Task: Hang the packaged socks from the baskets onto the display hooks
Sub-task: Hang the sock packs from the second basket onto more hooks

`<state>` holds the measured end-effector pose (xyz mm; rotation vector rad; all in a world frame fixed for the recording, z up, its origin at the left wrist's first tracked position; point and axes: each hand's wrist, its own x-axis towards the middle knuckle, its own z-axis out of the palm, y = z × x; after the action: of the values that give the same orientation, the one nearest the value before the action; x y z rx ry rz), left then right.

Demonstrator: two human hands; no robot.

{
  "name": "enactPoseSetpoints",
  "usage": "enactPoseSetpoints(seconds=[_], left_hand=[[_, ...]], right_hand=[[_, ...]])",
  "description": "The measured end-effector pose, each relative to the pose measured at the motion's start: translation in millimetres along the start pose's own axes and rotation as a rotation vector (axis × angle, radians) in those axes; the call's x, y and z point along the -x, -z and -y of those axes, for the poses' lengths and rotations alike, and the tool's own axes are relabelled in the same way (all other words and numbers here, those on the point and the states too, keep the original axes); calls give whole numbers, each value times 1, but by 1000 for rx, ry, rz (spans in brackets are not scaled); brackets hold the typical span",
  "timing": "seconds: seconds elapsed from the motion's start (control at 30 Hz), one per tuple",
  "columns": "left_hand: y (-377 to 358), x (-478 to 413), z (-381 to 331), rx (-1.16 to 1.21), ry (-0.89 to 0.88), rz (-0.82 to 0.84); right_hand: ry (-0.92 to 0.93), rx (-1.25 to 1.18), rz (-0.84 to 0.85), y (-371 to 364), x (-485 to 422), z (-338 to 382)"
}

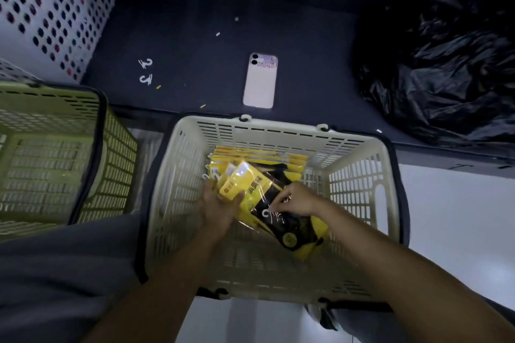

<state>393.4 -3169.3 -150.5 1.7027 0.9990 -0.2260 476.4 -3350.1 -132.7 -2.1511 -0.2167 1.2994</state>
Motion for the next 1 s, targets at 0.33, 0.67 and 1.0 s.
enactPoseSetpoints(seconds=[0.33, 0.67, 1.0], left_hand=[[35, 62, -123, 619, 112, 363], [108, 127, -237, 293, -423, 424], [120, 142, -259, 75, -885, 507]], right_hand=[[172, -290, -253, 68, 139, 75], [590, -739, -656, 97, 238, 130], [912, -890, -814, 123, 267, 168]])
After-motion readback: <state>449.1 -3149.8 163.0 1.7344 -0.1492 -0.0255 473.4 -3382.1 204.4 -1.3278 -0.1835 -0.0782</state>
